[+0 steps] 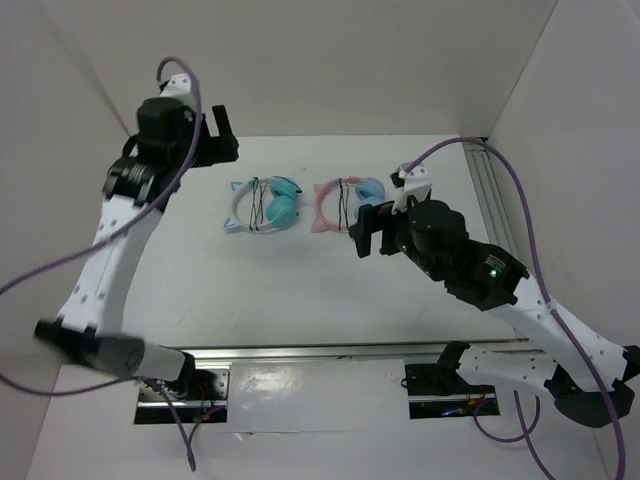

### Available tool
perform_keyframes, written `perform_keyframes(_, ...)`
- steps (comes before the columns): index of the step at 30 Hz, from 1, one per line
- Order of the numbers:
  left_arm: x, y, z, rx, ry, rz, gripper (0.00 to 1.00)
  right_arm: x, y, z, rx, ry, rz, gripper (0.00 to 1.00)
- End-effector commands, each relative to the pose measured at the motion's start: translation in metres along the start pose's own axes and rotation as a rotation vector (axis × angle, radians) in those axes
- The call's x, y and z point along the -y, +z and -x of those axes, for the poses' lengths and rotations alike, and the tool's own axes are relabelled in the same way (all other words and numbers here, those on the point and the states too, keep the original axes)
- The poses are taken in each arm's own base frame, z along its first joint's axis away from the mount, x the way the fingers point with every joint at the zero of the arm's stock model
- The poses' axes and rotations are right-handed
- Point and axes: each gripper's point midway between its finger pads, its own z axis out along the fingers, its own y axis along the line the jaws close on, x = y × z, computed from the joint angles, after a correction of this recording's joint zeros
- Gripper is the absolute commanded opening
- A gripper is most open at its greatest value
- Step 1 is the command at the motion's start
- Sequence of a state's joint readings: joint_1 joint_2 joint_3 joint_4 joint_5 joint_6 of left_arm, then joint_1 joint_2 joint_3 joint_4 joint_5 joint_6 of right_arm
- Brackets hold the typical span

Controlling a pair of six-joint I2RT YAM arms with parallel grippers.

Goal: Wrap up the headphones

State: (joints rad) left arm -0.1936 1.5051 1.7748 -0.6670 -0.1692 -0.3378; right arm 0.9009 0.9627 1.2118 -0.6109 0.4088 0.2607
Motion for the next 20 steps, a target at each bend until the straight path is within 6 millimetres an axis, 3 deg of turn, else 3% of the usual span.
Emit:
perform_keyframes(1,0.024,-0.091,0.004,0.108,-0.045,-0.168,1.00,0.014,-0.043,0.031,0.040,0.071,-0.025,1.00)
perform_keyframes(2,0.021,-0.124,-0.002,0.148,-0.061,-0.206,1.00,0.012,-0.049,0.033,0.042,0.083,-0.007,1.00)
perform_keyframes(5,0.020,-0.171,-0.023,0.191,-0.096,-0.291,1.00,0.015,-0.071,0.041,0.080,0.104,0.032,1.00)
perform_keyframes(6,0.014,-0.197,-0.038,0.230,-0.096,-0.327,1.00,0.019,-0.080,0.043,0.091,0.109,0.036,1.00)
perform_keyframes(9,0.005,-0.237,-0.067,0.295,-0.129,-0.388,1.00,0.034,-0.095,0.048,0.104,0.110,-0.013,1.00)
perform_keyframes(15,-0.016,-0.253,-0.121,0.232,-0.140,-0.360,1.00,0.050,-0.115,0.049,0.110,0.102,-0.045,1.00)
perform_keyframes(20,-0.032,-0.261,-0.128,0.229,-0.117,-0.291,1.00,0.057,-0.118,0.042,0.115,0.102,-0.067,1.00)
